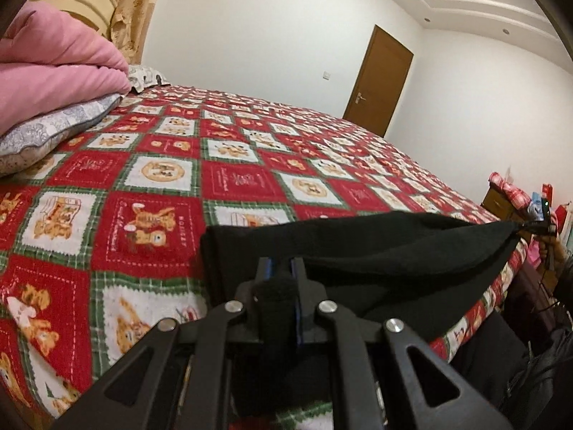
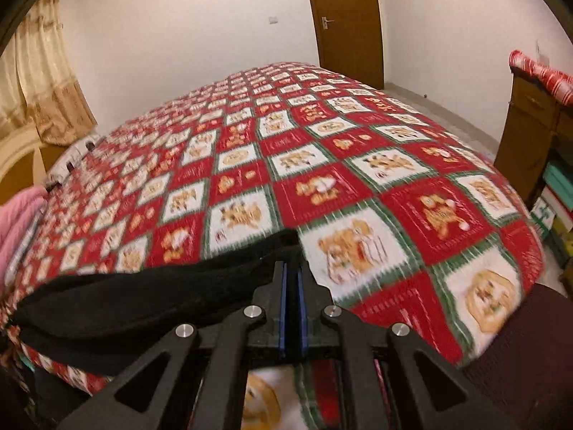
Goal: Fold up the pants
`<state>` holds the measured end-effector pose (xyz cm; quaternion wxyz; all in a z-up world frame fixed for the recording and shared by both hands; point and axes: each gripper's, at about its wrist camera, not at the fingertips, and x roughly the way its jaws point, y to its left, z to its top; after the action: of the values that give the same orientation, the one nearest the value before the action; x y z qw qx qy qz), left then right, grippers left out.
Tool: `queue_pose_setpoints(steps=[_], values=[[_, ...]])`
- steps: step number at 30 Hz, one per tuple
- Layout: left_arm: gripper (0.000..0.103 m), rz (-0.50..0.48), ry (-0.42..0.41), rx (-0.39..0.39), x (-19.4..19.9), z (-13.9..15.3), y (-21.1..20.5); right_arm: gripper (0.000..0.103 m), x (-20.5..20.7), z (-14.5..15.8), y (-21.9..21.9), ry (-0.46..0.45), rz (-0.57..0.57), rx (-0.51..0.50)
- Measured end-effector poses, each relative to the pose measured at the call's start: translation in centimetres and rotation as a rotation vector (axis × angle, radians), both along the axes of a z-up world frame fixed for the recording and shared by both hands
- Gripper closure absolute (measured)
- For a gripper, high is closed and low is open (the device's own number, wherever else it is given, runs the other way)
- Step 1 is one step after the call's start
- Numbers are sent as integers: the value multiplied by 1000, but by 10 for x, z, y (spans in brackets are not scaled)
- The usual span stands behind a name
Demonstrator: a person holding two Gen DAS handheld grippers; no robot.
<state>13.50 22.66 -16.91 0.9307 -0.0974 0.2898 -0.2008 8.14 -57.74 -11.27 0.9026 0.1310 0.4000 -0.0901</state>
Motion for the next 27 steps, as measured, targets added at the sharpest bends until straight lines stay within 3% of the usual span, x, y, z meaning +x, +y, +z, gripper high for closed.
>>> queue_pose_setpoints(steps=[4,6,7,8,11,14,18,20,22,27], values=[[91,-6,-16,28,-4,0,-2,90,-21,12,-5,5,-104,-45],[91,-4,-20,32,-3,0,-2,78,-32,26,-1,-5,-168,-109],[91,-4,-23,35,-4,0,-2,67,-36,34,4,-17,-177,-132],[91,-3,-24,33,-4,0,-2,65,-39,45,19,-36,-158,-169],[90,4,-27,39,-6,-1,-2,65,-35,62,90,-96,23,-248],[90,7,-41,84,-9,2,-8,65,-22,52,177,-106,270,-292],[90,9,-54,118,-13,6,-12,65,-2,2,314,-48,639,-264],[90,9,-51,128,-13,7,-14,65,0,-24,367,-29,769,-324],[90,7,-52,138,-15,8,-14,65,-4,-44,404,-45,854,-406],[90,-10,-50,146,-16,11,-14,65,-4,-74,444,-28,955,-464]])
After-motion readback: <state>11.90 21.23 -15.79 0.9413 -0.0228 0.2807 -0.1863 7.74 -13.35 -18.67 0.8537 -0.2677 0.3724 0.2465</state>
